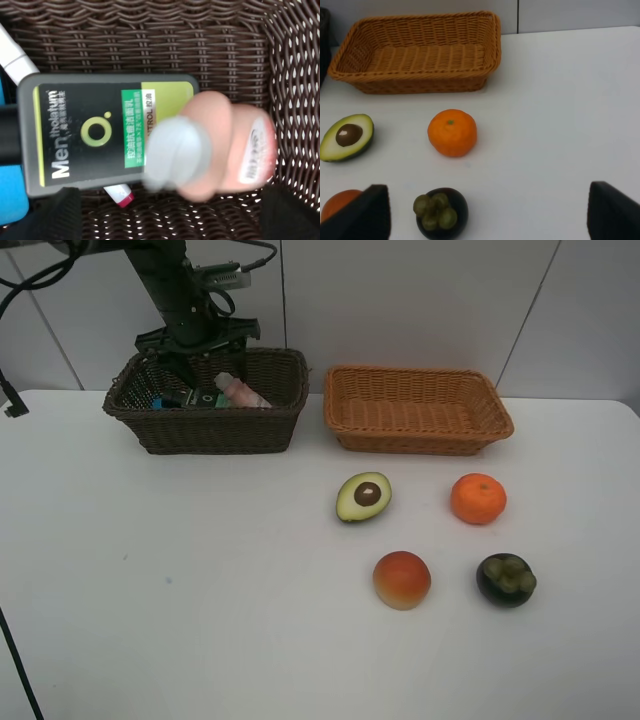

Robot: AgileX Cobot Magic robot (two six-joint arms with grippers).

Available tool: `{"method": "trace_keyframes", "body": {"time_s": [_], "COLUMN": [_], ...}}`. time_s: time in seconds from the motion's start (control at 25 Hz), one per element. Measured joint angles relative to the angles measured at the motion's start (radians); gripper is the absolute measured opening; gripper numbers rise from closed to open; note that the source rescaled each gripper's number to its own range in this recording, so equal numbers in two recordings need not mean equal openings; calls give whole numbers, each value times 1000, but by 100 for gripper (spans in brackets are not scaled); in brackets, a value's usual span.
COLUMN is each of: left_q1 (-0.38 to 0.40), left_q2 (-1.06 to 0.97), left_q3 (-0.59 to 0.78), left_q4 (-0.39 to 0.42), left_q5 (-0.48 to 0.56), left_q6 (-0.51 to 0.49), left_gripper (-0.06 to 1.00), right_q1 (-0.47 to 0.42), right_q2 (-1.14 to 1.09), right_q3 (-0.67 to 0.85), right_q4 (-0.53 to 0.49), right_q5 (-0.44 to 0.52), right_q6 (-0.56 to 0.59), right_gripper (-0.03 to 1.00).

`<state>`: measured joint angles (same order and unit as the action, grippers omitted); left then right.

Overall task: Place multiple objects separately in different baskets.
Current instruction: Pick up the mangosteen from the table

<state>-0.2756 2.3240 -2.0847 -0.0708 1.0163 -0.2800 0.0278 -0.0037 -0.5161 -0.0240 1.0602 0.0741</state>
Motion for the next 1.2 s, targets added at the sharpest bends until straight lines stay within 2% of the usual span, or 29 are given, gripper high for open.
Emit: {"method": "trace_keyframes", "body": {"time_s": [0.44,0.72,1.04,1.2], "left_q1": [0,0,3,18], "left_q2": [0,0,-43,-114], "left_q3": [0,-31,-67,19], "left_q4": [0,-16,-26,-16], "left_q5": [57,180,181,181], "left_q6": [1,1,58,79], "left_gripper": [88,88,88,88], "right_q1": [0,0,0,0], "right_q2": [0,0,0,0], "right_q3": [0,0,0,0], "right_q4": [0,0,0,0], "right_q5": [0,0,0,0], "right_q6": [0,0,0,0], "right_gripper": [99,99,99,99]}}
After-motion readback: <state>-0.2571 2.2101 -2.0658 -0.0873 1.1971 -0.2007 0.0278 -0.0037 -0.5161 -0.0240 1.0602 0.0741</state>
